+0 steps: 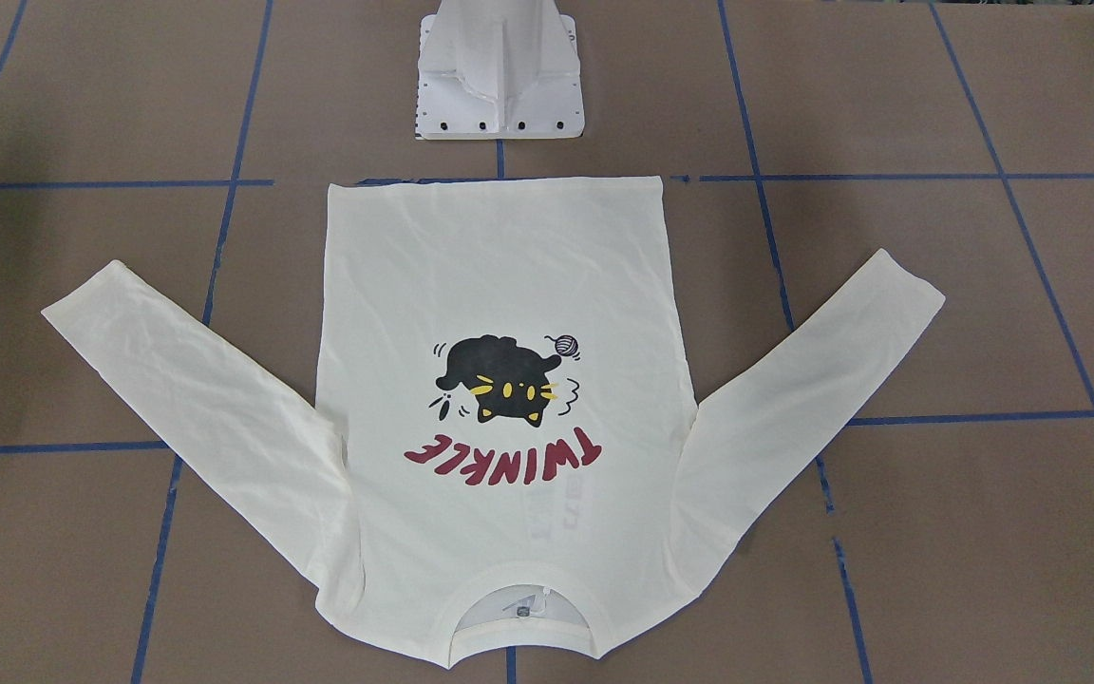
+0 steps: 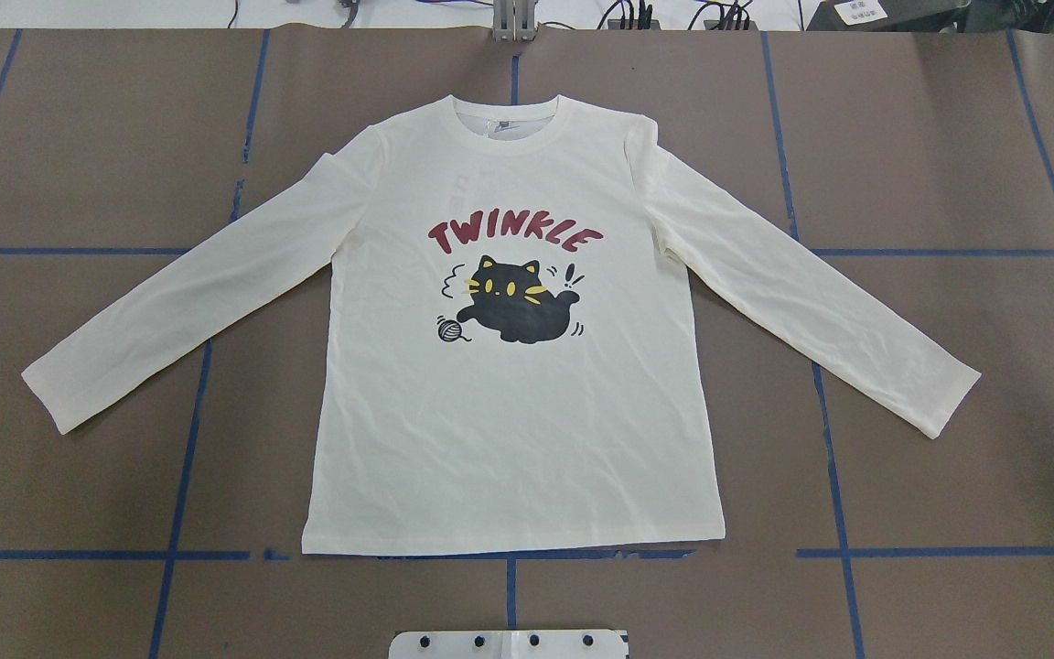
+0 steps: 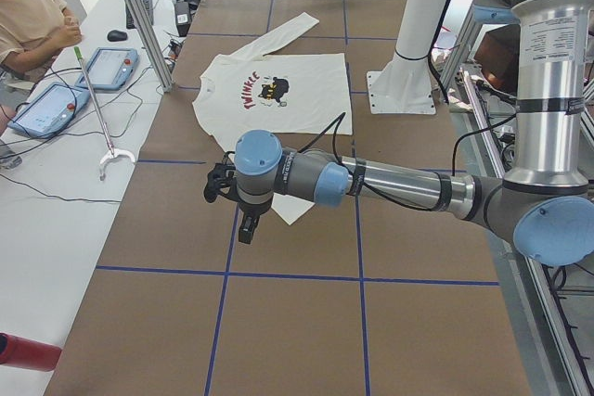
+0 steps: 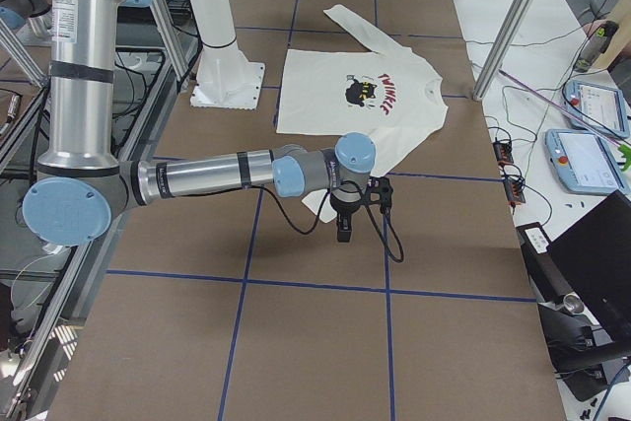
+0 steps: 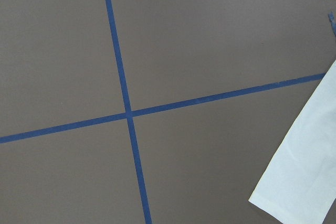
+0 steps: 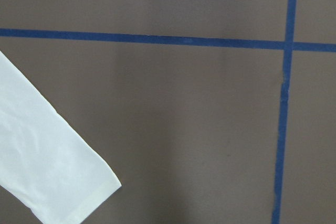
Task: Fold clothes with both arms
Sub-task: 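Move the right gripper in toward the sleeve nearest it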
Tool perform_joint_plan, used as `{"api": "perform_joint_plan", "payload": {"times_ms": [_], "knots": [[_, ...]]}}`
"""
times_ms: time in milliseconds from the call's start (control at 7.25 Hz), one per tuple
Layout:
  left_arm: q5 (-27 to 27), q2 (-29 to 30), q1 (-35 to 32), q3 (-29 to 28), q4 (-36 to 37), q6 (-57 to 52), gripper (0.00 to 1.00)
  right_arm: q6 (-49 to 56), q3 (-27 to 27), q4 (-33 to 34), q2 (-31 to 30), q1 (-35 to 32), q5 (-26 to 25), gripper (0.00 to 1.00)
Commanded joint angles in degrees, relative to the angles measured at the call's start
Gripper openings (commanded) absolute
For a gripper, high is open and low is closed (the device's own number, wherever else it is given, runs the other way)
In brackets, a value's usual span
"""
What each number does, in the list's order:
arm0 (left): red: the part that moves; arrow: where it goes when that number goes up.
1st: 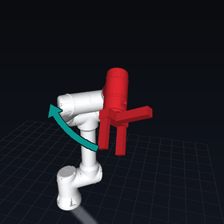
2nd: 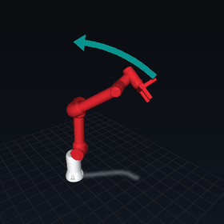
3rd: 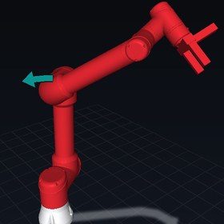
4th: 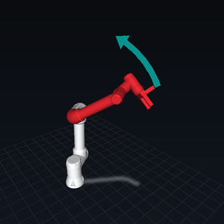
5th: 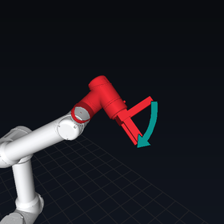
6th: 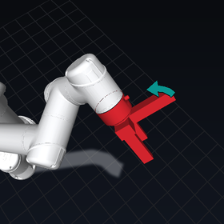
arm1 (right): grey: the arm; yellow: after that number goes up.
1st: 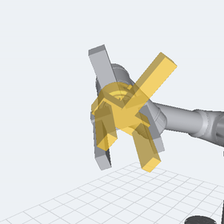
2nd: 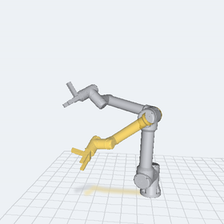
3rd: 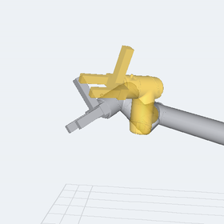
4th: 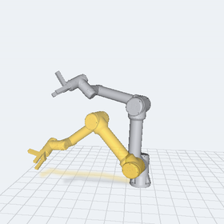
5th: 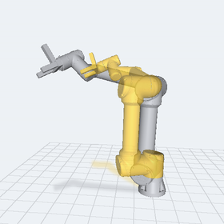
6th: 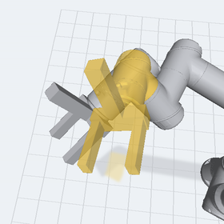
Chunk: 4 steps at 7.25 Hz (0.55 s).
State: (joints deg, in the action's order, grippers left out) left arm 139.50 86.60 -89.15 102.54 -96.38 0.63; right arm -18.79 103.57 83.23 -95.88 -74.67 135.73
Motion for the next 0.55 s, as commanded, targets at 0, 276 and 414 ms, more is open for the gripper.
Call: {"api": "perform_joint_plan", "payload": {"times_ms": [0, 276, 414], "knots": [[0.1, 0.0, 0.1, 0.4, 0.0, 0.5, 1.00, -18.4, -0.6, -13.5, -0.4, 7.7, -1.7, 1.00], [0.1, 0.0, 0.2, 0.2, -0.1, 0.9, 1.00, -32.7, -6.2, -25.2, -0.6, 14.7, -6.6, 0.98], [0.2, 0.1, 0.3, 0.4, -0.1, 1.0, 1.00, -38.6, -10.5, -32.4, -0.4, 17.2, -6.8, 0.92]]}}
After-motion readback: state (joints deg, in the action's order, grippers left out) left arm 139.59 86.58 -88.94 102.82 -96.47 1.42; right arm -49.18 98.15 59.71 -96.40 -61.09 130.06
